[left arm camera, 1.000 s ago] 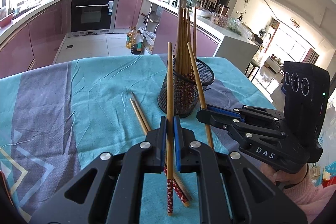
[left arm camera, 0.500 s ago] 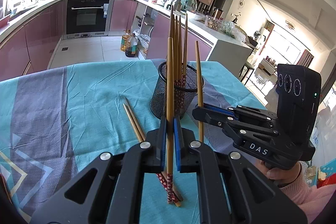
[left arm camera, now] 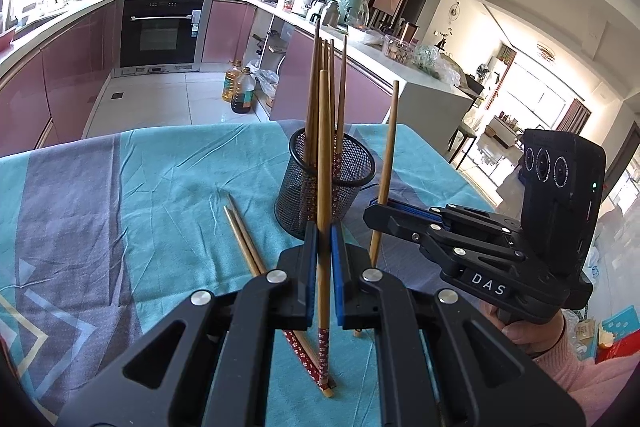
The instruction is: Organize utensils
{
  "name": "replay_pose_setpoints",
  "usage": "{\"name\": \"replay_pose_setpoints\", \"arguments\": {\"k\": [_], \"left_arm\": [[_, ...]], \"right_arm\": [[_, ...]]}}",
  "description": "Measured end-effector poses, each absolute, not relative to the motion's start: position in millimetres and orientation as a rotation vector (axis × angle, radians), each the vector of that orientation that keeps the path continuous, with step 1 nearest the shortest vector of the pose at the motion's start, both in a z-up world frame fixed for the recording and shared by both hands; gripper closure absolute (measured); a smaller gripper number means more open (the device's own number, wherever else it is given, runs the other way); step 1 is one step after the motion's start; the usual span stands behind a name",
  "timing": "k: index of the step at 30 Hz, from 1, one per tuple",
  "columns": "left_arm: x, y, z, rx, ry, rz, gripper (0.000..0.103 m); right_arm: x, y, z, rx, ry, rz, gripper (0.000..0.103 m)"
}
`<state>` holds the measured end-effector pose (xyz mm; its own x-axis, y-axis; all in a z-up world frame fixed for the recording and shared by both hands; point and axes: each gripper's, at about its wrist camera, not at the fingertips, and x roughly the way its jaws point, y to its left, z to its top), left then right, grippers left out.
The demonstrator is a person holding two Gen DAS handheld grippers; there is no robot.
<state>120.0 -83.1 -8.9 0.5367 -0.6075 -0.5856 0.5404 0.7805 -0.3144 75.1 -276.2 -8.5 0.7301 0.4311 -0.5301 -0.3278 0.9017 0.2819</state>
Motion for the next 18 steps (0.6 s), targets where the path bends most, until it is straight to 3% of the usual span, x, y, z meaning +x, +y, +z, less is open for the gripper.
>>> {"name": "replay_pose_setpoints", "arguments": {"k": [18], "left_arm": [[122.3, -90.9, -2.1, -0.104, 0.723, -0.69, 0.096]], "right_arm": [[76.8, -282.4, -1.6, 0.174, 0.607, 0.41, 0.097]]}}
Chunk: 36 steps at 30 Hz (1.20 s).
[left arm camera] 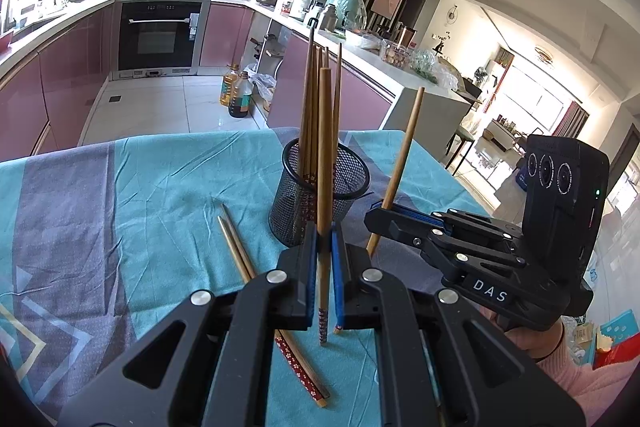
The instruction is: Organize utensils
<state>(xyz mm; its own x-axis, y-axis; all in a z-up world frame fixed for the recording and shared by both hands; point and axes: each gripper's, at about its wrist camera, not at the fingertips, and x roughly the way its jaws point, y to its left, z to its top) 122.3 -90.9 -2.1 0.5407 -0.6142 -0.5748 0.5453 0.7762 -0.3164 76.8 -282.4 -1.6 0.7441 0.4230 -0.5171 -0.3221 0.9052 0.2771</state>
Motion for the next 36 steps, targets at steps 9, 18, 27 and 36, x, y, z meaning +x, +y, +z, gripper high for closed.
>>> {"name": "replay_pose_setpoints", "arguments": {"k": [9, 18, 27, 36], "left_arm": [[124.6, -95.3, -0.1, -0.099, 0.72, -0.695, 0.096], [124.9, -96.6, 1.0, -0.096, 0.716, -0.697, 0.096], [126.5, -99.6, 4.4, -0.087, 0.708, -0.701, 0.096], [127.4, -99.5, 5.6, -0.082, 0.704, -0.702, 0.096]], "right_arm": [[78.6, -284.3, 0.4, 0.171, 0.598, 0.408, 0.097], [79.0, -286.0, 4.5, 0.169, 0.585, 0.407, 0.097], [79.5, -286.3, 7.6, 0.166, 0.576, 0.407, 0.097], [79.2, -285.6, 8.5, 0.164, 0.572, 0.409, 0.097]]}}
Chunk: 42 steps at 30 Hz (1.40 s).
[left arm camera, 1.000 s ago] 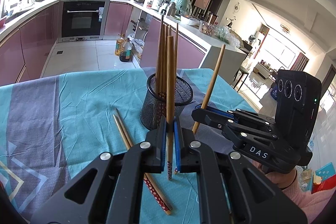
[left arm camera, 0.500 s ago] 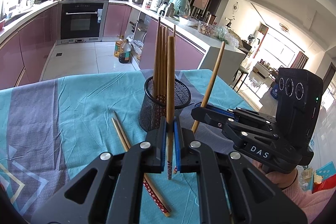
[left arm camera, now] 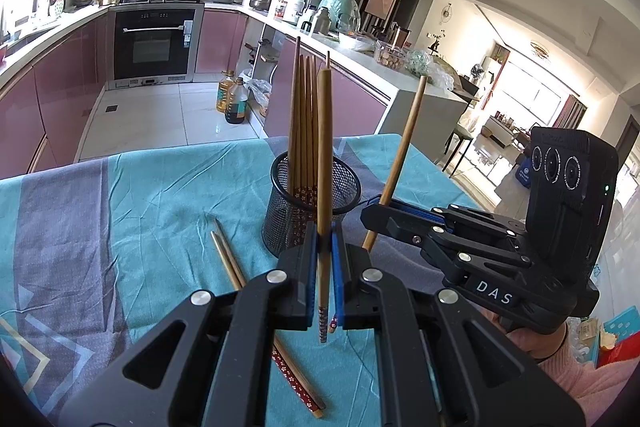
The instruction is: Organize utensils
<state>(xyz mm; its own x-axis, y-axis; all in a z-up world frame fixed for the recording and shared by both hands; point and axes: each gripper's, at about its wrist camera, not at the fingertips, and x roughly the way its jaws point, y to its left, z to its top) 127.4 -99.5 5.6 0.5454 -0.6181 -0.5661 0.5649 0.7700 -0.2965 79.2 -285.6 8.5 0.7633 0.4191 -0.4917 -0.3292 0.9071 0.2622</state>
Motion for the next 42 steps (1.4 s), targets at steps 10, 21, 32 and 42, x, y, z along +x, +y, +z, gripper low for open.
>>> {"name": "replay_pose_setpoints", "arguments": {"k": [10, 21, 32, 42], "left_arm": [[127.3, -100.2, 6.1, -0.079, 0.701, -0.702, 0.096], [128.0, -101.6, 8.5, -0.075, 0.699, -0.702, 0.096], [128.6, -102.3, 10.1, -0.072, 0.696, -0.701, 0.096], [128.5, -102.8, 10.2, -0.071, 0.696, -0.702, 0.096]], "right_arm": [[79.7, -285.1, 9.1, 0.166, 0.571, 0.409, 0.097], [80.2, -285.1, 10.6, 0.166, 0.57, 0.408, 0.097], [85.1, -284.7, 17.0, 0.166, 0.564, 0.406, 0.097], [85.3, -287.1, 17.2, 0.166, 0.563, 0.406, 0.097]]}}
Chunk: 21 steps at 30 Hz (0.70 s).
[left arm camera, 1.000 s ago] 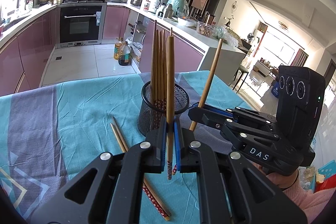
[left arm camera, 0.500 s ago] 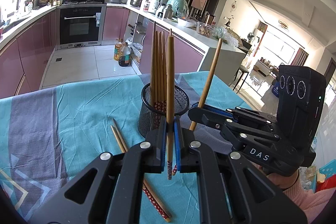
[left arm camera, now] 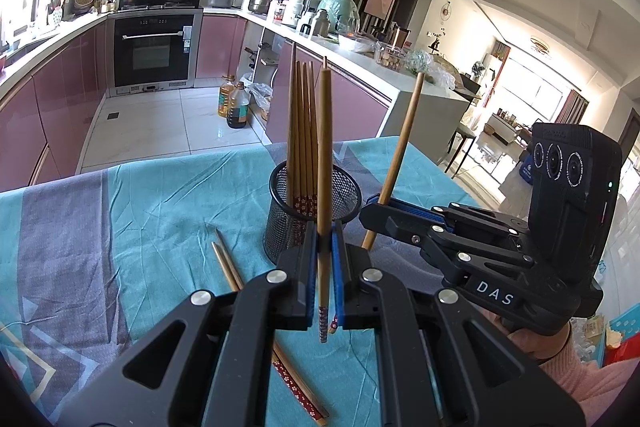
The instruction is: Organize utensils
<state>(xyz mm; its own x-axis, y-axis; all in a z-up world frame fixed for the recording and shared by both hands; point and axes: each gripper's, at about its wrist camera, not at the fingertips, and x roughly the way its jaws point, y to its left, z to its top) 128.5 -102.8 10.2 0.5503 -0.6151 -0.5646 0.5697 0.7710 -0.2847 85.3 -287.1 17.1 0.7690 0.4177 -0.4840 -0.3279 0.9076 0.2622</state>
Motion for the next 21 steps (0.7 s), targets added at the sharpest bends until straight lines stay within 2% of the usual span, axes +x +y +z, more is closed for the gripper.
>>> {"name": "replay_pose_setpoints", "arguments": {"k": [21], "left_arm": [[133.7, -101.4, 14.2, -0.065, 0.69, -0.698, 0.096]], "right_arm": [[87.4, -291.8, 17.5, 0.165, 0.552, 0.401, 0.097]]}}
